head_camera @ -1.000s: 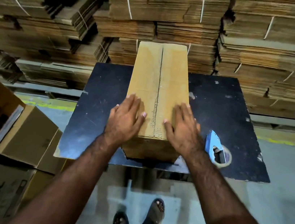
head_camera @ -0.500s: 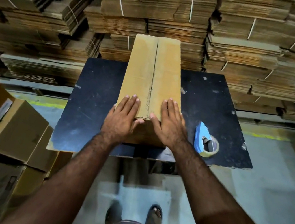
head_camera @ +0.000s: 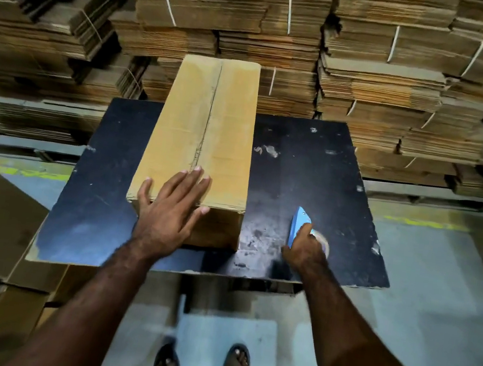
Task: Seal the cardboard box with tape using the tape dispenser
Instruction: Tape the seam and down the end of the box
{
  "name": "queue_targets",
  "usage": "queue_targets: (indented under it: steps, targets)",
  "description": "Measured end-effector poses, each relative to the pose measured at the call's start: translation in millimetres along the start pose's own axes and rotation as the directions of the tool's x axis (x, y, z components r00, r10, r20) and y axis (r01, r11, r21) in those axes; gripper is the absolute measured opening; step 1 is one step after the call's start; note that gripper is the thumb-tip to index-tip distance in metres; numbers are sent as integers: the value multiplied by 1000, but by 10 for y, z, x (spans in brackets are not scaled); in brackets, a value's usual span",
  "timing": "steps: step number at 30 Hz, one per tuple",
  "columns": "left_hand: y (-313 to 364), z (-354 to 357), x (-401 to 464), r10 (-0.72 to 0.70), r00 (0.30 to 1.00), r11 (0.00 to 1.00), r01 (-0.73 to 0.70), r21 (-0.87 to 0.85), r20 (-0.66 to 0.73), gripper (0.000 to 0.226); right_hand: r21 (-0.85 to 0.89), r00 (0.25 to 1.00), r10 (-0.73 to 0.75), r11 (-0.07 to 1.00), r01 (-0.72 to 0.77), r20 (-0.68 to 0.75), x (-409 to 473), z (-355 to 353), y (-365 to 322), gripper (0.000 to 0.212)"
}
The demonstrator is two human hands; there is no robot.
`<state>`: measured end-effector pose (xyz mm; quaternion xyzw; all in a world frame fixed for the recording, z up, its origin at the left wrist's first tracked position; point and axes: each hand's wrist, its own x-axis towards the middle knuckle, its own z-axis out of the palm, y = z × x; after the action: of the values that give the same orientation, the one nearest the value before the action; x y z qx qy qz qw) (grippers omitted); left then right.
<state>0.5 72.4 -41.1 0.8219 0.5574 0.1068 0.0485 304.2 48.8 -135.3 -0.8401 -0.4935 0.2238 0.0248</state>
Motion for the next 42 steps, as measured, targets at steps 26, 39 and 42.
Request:
queue_targets:
  steps: [26, 39, 42]
  targets:
    - [757, -1491, -26, -259, 964, 304, 143, -942, 63, 42, 987, 858, -513, 119, 106, -30, -1744, -1646, -1107, 34]
    - [361, -1809, -344, -308, 870, 42, 416, -908, 384, 39, 884, 753, -658, 368, 288, 28, -1904, -1379, -1541, 48]
    - [278, -1754, -349, -289, 857, -3, 446, -895, 427, 26, 750, 754, -656, 492, 443, -15, -1858, -1397, -1587, 48]
